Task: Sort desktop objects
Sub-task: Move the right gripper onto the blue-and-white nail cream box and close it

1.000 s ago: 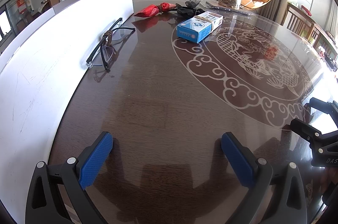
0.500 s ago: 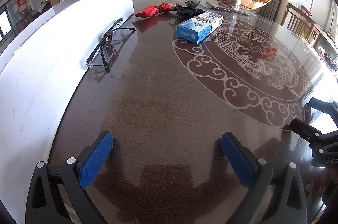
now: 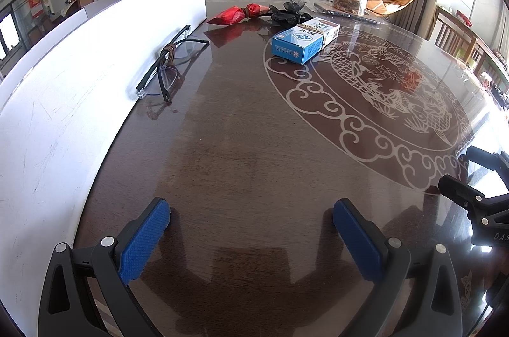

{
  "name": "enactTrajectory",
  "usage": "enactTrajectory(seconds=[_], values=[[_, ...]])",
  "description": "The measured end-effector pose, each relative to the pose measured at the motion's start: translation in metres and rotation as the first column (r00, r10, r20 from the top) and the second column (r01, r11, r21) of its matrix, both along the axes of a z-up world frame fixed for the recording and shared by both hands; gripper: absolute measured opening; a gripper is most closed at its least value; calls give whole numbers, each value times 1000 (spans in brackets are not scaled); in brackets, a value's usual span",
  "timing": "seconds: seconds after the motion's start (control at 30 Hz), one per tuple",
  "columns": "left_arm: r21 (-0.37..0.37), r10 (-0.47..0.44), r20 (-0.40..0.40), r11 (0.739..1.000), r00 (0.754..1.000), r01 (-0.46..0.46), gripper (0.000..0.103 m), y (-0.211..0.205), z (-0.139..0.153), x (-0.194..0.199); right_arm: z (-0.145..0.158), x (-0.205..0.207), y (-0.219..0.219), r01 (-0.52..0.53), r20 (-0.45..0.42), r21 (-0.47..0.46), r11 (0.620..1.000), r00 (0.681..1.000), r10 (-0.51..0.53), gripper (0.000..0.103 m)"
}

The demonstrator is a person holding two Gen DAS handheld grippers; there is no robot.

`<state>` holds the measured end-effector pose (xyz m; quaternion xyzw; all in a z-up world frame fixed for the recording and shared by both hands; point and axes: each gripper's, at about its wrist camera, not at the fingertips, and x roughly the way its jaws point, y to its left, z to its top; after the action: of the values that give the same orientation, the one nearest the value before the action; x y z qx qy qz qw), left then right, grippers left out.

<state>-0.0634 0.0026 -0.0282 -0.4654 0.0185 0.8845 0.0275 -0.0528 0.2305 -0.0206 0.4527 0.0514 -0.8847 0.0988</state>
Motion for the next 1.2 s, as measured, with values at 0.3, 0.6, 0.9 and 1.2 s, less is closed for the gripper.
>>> enactTrajectory(seconds=[0.3,0.6,0.9,1.2], values=[[0,19,-2,1000,1000,-19,103,-2,0,-2,22,-101,-41,-65,-2,-196,979,998,66,103],[1,21,-3,1000,1000,-21,103,-2,-1,-4,12,-221,-103,93,154,-251,964,986,-55,103],[4,22,-4,1000,1000,-22,103,-2,-2,-7,7,-225,-146,-23,82,28,999,996,21,82],[4,23,-4,1000,1000,-23,103,-2,-2,-8,12,-170,-79,-51,19,15,999,999,51,45]])
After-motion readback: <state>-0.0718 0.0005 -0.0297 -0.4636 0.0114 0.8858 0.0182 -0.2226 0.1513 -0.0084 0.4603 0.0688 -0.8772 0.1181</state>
